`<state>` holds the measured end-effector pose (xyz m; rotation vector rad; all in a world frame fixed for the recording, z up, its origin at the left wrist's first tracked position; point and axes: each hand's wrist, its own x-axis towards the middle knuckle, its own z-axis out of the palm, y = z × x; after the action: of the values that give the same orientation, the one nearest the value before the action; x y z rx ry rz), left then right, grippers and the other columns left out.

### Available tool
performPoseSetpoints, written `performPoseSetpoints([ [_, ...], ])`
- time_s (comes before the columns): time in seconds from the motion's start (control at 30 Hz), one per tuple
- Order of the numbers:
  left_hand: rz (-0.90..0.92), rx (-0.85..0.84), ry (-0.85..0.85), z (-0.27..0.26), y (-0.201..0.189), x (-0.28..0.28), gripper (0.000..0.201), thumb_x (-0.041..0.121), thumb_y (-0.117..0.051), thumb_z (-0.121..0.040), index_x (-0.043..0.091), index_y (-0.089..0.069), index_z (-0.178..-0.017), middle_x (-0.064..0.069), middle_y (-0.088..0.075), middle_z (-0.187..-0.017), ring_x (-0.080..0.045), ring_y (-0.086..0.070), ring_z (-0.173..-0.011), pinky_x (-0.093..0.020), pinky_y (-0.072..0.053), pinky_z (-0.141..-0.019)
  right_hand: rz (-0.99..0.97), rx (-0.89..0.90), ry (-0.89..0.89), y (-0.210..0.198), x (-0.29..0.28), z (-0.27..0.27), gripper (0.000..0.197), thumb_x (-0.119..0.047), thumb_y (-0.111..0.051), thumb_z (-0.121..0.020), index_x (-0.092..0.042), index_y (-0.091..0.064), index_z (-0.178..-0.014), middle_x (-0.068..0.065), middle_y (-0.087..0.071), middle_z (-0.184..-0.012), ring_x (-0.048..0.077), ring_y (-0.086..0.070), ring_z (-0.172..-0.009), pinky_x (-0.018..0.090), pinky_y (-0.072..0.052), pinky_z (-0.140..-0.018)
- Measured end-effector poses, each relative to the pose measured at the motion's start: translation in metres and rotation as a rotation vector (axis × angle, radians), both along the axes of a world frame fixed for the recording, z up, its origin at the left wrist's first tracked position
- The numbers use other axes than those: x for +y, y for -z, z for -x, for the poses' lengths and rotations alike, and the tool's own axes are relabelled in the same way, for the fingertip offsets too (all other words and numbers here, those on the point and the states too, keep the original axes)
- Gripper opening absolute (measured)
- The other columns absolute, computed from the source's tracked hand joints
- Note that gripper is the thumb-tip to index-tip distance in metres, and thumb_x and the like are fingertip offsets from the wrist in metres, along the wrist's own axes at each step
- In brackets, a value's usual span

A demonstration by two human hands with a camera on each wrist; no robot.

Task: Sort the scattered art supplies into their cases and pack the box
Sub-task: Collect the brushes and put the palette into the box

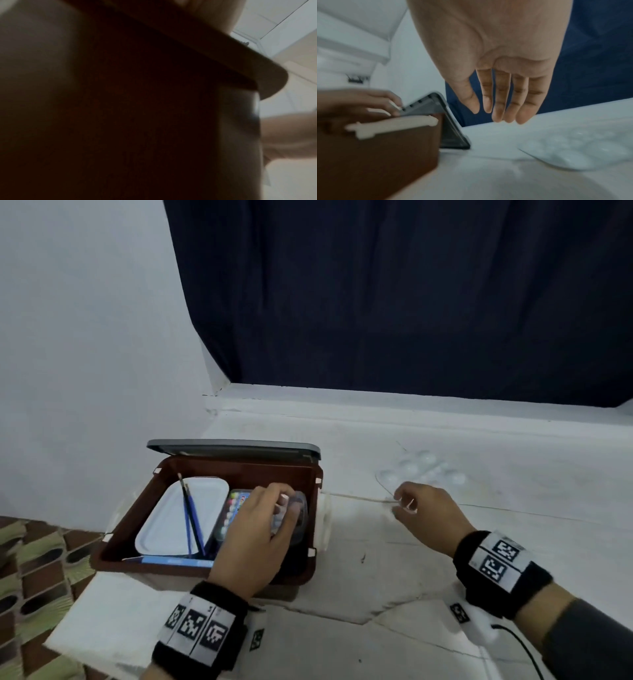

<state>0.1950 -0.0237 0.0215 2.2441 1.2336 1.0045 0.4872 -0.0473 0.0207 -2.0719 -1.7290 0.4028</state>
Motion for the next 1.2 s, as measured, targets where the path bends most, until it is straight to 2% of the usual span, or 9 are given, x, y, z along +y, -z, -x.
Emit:
performPoseSetpoints([
  [0.1,0.046,0.035,-0.041,0.001,-0.003,-0.002,0.017,0.038,-0.046,-0.099,0.033,-0.052,-0.114,0.015,-0.051,-0.102,-0.001,-0.051,-0.099,-0.025,-0.043,-0.083,0.171,-0.159,-0.037,0.027,0.015,-0.028,0.033,-0.039,-0.055,-0.096,-0.013,-0.056,-0.116,0.007,-0.058,-0.118,0.026,-0.053,-0.109,0.030,-0.039,-0.083],
  [0.23,0.030,0.081,-0.016,-0.003,-0.004,-0.004,0.017,0.041,-0.048,-0.100,0.033,-0.053,-0.114,0.014,-0.054,-0.100,-0.002,-0.054,-0.096,-0.029,-0.048,-0.082,0.334,-0.226,-0.095,0.045,0.030,-0.051,0.049,-0.048,-0.042,-0.100,-0.007,-0.045,-0.128,0.011,-0.049,-0.133,0.027,-0.046,-0.122,0.036,-0.038,-0.100],
  [0.4,0.025,0.088,-0.062,-0.002,-0.002,-0.005,0.017,0.042,-0.048,-0.100,0.032,-0.056,-0.111,0.015,-0.058,-0.098,-0.001,-0.057,-0.092,-0.031,-0.051,-0.081,0.295,-0.202,-0.113,0.048,0.028,-0.050,0.044,-0.048,-0.039,-0.101,-0.011,-0.045,-0.123,0.012,-0.056,-0.120,0.029,-0.055,-0.106,0.037,-0.043,-0.087],
  [0.53,0.020,0.077,-0.067,-0.003,-0.002,-0.005,0.013,0.039,-0.050,-0.101,0.031,-0.057,-0.109,0.013,-0.061,-0.093,-0.003,-0.059,-0.088,-0.032,-0.051,-0.078,0.229,-0.222,-0.120,0.045,0.000,-0.039,0.045,-0.053,-0.036,-0.100,-0.018,-0.040,-0.128,0.006,-0.062,-0.112,0.027,-0.059,-0.102,0.041,-0.043,-0.095],
  [0.67,0.033,0.048,-0.064,-0.004,-0.001,-0.002,0.010,0.037,-0.050,-0.102,0.032,-0.058,-0.106,0.013,-0.062,-0.091,-0.006,-0.061,-0.085,-0.030,-0.051,-0.074,0.234,-0.371,-0.134,0.053,-0.025,-0.036,0.074,-0.075,-0.035,-0.088,-0.023,-0.033,-0.141,0.004,-0.048,-0.132,0.025,-0.052,-0.118,0.041,-0.035,-0.107],
  [0.8,0.032,0.045,-0.055,-0.004,0.000,-0.002,0.008,0.034,-0.051,-0.102,0.031,-0.058,-0.103,0.011,-0.063,-0.088,-0.007,-0.062,-0.082,-0.028,-0.051,-0.070,0.333,-0.343,-0.219,0.060,-0.032,-0.035,0.102,-0.083,-0.044,-0.077,-0.023,-0.015,-0.154,0.005,-0.019,-0.159,0.024,-0.024,-0.146,0.039,-0.030,-0.116],
  [0.87,0.036,0.047,-0.051,-0.004,-0.001,-0.002,0.008,0.034,-0.050,-0.102,0.031,-0.058,-0.102,0.011,-0.064,-0.087,-0.007,-0.063,-0.081,-0.031,-0.052,-0.069,0.355,-0.346,-0.238,0.060,-0.030,-0.035,0.099,-0.077,-0.048,-0.081,-0.023,-0.012,-0.155,0.005,-0.017,-0.161,0.022,-0.022,-0.147,0.037,-0.035,-0.113],
  [1.07,0.035,0.057,-0.080,-0.004,-0.002,-0.004,0.008,0.034,-0.050,-0.102,0.032,-0.058,-0.102,0.011,-0.065,-0.084,-0.007,-0.063,-0.072,-0.032,-0.053,-0.066,0.237,-0.455,-0.380,0.053,-0.031,-0.040,0.063,-0.064,-0.044,-0.092,-0.030,-0.033,-0.144,-0.001,-0.047,-0.135,0.019,-0.044,-0.119,0.032,-0.045,-0.096],
  [1.2,0.021,0.045,-0.088,-0.004,-0.002,-0.005,0.010,0.035,-0.049,-0.101,0.033,-0.058,-0.100,0.011,-0.063,-0.084,-0.008,-0.062,-0.074,-0.027,-0.050,-0.064,0.092,-0.234,-0.321,0.034,-0.036,-0.037,0.048,-0.057,-0.036,-0.098,-0.039,-0.032,-0.142,-0.007,-0.059,-0.111,0.015,-0.051,-0.101,0.031,-0.046,-0.088],
])
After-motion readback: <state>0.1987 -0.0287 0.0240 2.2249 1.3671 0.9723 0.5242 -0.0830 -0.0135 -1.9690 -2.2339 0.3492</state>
